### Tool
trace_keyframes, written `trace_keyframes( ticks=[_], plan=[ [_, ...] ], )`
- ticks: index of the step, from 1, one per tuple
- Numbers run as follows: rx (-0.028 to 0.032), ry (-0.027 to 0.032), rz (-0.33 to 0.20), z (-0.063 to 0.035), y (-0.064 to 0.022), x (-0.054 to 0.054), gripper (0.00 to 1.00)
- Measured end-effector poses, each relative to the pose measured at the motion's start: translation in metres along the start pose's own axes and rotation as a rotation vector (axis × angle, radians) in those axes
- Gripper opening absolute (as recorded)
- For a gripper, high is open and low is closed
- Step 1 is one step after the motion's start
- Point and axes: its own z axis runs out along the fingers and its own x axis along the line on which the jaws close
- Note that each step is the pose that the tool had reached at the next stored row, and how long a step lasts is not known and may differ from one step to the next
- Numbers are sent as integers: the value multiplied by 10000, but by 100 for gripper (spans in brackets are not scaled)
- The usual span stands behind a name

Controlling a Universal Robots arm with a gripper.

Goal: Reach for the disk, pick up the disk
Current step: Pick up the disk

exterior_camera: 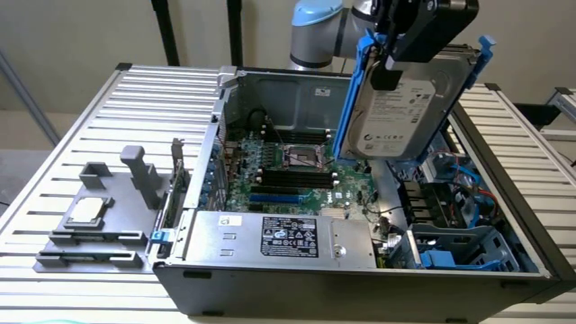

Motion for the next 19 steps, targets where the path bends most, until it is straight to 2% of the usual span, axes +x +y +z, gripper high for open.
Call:
trace_keyframes(
  ticks=[10, 19],
  plan=[
    [-63, -2, 4, -21, -177, 321, 33],
    [-120, -4, 7, -40, -379, 599, 33]
  ],
)
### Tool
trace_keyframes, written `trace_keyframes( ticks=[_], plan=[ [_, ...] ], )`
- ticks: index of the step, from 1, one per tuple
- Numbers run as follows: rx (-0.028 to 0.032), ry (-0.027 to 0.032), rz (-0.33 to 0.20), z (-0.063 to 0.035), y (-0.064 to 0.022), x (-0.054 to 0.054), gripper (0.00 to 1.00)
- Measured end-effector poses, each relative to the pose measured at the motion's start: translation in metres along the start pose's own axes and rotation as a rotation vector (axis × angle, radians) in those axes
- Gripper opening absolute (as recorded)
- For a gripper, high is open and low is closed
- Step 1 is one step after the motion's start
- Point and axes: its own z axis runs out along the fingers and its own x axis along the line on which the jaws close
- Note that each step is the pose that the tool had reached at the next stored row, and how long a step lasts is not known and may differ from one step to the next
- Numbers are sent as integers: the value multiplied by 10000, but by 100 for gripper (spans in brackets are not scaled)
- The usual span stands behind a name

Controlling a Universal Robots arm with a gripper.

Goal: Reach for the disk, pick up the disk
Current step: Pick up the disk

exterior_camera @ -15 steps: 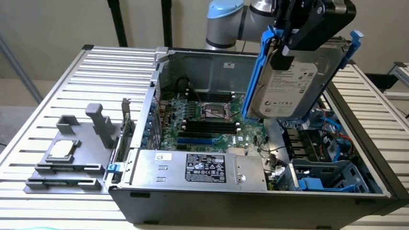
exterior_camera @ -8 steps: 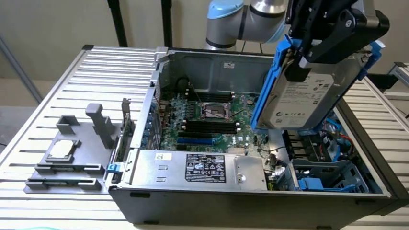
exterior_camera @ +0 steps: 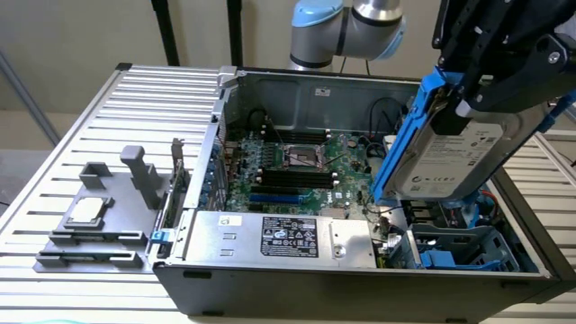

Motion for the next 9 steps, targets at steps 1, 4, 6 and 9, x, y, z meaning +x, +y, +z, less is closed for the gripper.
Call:
trace_keyframes(
  ticks=[1, 4, 6, 9],
  plan=[
    [-7, 1, 1, -3, -26, 30, 33],
    [-27, 0, 2, -10, -103, 114, 33],
    [-40, 0, 3, -15, -158, 168, 33],
    [-57, -1, 4, -21, -269, 233, 33]
  ],
)
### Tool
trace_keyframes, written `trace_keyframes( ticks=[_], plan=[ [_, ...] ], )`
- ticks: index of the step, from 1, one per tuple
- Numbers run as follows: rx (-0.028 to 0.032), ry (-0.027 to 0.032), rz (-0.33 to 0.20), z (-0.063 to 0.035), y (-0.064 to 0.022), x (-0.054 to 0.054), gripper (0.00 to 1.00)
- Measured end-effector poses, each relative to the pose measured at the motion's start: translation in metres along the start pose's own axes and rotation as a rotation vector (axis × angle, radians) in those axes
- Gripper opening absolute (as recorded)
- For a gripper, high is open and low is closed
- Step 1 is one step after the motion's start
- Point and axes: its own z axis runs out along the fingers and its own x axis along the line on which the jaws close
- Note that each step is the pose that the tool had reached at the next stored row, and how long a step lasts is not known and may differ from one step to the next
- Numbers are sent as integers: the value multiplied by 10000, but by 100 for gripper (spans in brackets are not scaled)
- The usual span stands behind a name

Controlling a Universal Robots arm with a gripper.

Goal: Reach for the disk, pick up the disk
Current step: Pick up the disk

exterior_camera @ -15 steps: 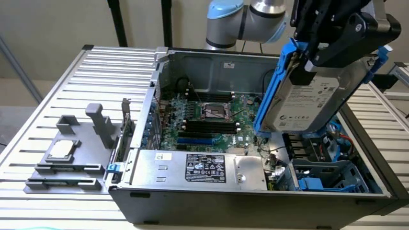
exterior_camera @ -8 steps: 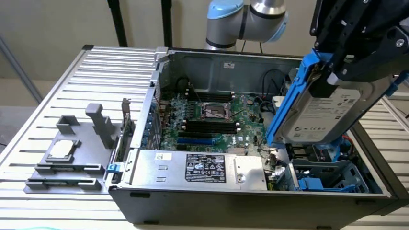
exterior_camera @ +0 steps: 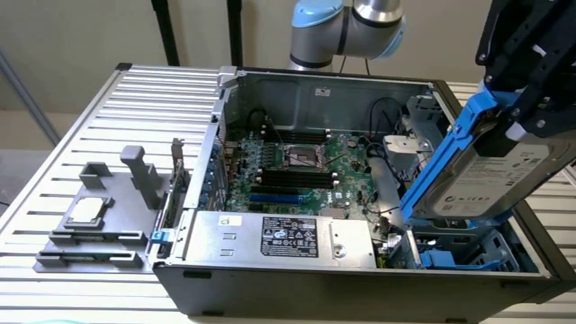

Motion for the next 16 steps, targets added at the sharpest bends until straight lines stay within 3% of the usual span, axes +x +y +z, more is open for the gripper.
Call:
trace_keyframes(
  ticks=[10, 16],
  plan=[
    [-18, 1, 1, -16, -433, 49, 33],
    [-17, 4, 2, -2, -444, 31, 33]
  ],
)
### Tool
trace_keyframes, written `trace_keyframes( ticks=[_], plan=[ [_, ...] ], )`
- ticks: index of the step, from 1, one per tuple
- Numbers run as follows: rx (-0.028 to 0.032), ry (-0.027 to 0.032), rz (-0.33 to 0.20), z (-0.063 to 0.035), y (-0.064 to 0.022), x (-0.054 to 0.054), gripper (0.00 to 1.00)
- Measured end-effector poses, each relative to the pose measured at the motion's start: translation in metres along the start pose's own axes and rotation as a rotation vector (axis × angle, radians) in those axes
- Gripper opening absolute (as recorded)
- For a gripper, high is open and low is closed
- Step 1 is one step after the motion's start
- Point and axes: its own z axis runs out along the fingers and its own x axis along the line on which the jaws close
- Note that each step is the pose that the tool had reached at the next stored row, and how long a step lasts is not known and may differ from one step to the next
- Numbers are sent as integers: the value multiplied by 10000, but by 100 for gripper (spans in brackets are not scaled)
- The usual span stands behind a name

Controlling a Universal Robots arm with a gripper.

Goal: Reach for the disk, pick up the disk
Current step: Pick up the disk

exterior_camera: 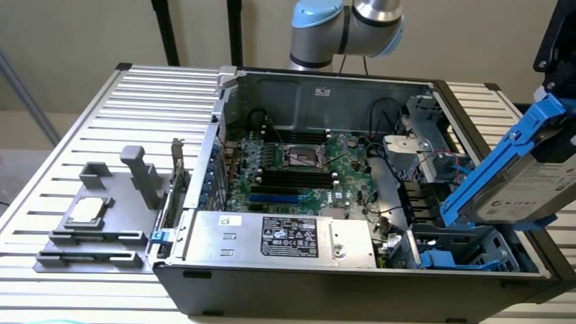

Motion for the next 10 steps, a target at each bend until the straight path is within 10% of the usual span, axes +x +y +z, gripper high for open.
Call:
trace_keyframes(
  ticks=[10],
  plan=[
    [0, 11, 9, 6, -2, -62, 33]
  ],
)
